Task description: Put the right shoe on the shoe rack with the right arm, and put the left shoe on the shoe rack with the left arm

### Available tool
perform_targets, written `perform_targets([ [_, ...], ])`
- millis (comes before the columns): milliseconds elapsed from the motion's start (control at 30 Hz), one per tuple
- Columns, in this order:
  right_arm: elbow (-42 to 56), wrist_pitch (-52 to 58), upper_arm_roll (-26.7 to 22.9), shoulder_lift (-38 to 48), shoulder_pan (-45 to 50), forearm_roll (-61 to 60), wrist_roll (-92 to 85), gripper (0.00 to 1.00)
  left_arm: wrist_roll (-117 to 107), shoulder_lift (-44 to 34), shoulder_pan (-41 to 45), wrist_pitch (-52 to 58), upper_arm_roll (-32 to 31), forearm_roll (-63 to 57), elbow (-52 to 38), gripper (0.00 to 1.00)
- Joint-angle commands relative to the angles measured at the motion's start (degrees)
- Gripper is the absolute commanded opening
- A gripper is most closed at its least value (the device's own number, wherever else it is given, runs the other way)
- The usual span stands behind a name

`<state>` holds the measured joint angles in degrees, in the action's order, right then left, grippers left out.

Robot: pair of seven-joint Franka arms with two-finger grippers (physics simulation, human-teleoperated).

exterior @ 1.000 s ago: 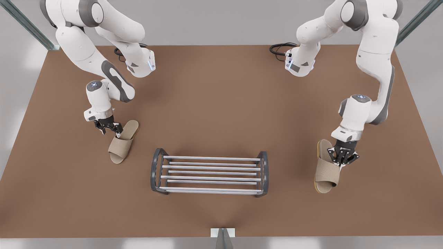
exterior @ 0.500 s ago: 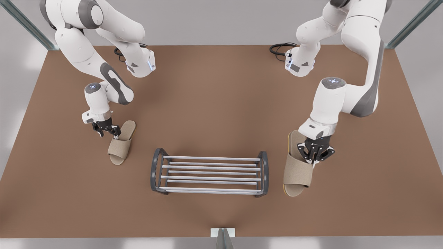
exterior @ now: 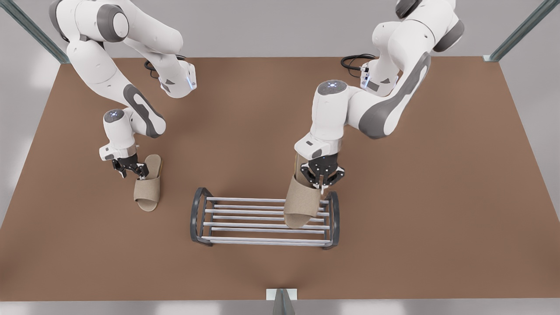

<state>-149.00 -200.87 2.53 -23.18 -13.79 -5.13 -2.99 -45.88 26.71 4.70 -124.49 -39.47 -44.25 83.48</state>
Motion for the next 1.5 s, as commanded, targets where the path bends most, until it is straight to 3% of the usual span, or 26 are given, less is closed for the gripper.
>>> perform_targets([
  [0, 0.02, 0.04, 0.02, 0.24, 0.17, 0.04, -2.02, 1.00, -18.27, 1.24, 1.80, 5.75, 0.01, -2.42, -1.48, 0.21],
  [233, 0.11, 0.04, 0.11, -0.20, 0.08, 0.04, -1.93, 1.00, -18.54, 11.61, 4.88, 4.34, 3.00, -17.45, -7.28, 0.21],
  [533, 2.22, 0.04, 0.19, -1.43, 0.17, -0.05, -1.93, 1.00, -18.63, 13.01, 5.67, 0.38, 7.04, -18.33, -7.20, 0.21],
  [700, 3.10, 0.04, 0.19, -3.28, 0.52, -0.05, -1.85, 1.00, -27.86, 15.83, 13.41, 0.38, 10.21, -18.33, -9.66, 0.21],
  [733, 3.10, 0.04, 0.19, -3.28, 0.52, -0.05, -1.85, 0.88, -28.03, 15.74, 13.14, 0.38, 10.21, -19.29, -9.30, 0.21],
  [767, 3.10, 0.04, 0.19, -3.28, 0.43, 0.04, -1.85, 0.58, -29.09, 15.83, 12.97, 0.38, 10.21, -21.14, -8.25, 0.21],
  [800, 3.10, 0.04, 0.19, -3.28, 0.17, 0.04, -1.93, 0.41, -29.18, 15.92, 13.05, 0.38, 10.21, -21.23, -8.34, 0.21],
  [867, 3.10, 0.04, 0.19, -3.28, -0.01, 0.04, -1.93, 0.37, -29.09, 15.92, 13.14, 0.38, 10.21, -21.32, -8.34, 0.21],
  [933, 3.10, 0.04, 0.19, -3.19, -0.10, 0.04, -1.93, 0.37, -28.74, 15.83, 12.97, 1.00, 10.21, -25.18, -7.72, 1.00],
  [1133, 3.01, 0.04, 0.19, -2.57, -0.19, 0.04, -1.93, 0.32, -26.72, 12.93, 12.44, 3.37, 9.42, -24.75, -5.26, 1.00],
  [1300, 3.01, 0.04, 0.19, -2.40, -0.27, 0.12, -1.84, 0.21, -24.43, 8.89, 12.53, 13.39, 4.32, -13.41, -5.96, 1.00],
  [1467, 2.75, 0.04, 0.28, -1.25, -0.36, 0.04, -1.41, 0.21, -20.48, 1.15, 11.30, 26.31, 0.36, 2.41, -6.23, 1.00],
])
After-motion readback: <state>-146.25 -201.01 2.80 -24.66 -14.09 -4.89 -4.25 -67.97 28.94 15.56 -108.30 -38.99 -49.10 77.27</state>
